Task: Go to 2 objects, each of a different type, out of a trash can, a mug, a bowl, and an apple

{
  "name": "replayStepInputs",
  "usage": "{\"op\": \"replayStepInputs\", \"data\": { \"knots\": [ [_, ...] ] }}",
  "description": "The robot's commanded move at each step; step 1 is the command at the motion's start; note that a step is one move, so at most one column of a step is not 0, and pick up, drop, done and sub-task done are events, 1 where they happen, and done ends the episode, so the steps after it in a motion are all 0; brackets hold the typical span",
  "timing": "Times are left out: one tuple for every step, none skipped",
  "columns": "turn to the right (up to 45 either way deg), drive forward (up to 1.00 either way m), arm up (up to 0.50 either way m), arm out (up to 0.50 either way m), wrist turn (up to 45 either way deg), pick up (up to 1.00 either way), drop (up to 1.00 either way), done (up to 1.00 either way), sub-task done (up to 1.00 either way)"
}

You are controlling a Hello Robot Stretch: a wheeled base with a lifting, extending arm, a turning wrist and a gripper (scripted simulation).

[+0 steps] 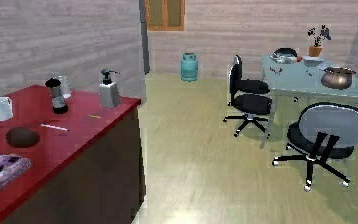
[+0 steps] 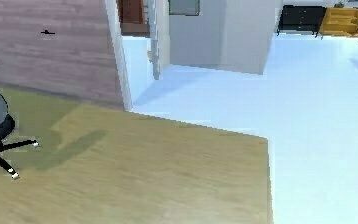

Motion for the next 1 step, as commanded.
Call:
{"op": "replayStepInputs", "data": {
  "knots": [
    [6.0,0.0,0.0,0.0,0.0,0.0,0.0,0.0,0.0]
  ]
}}
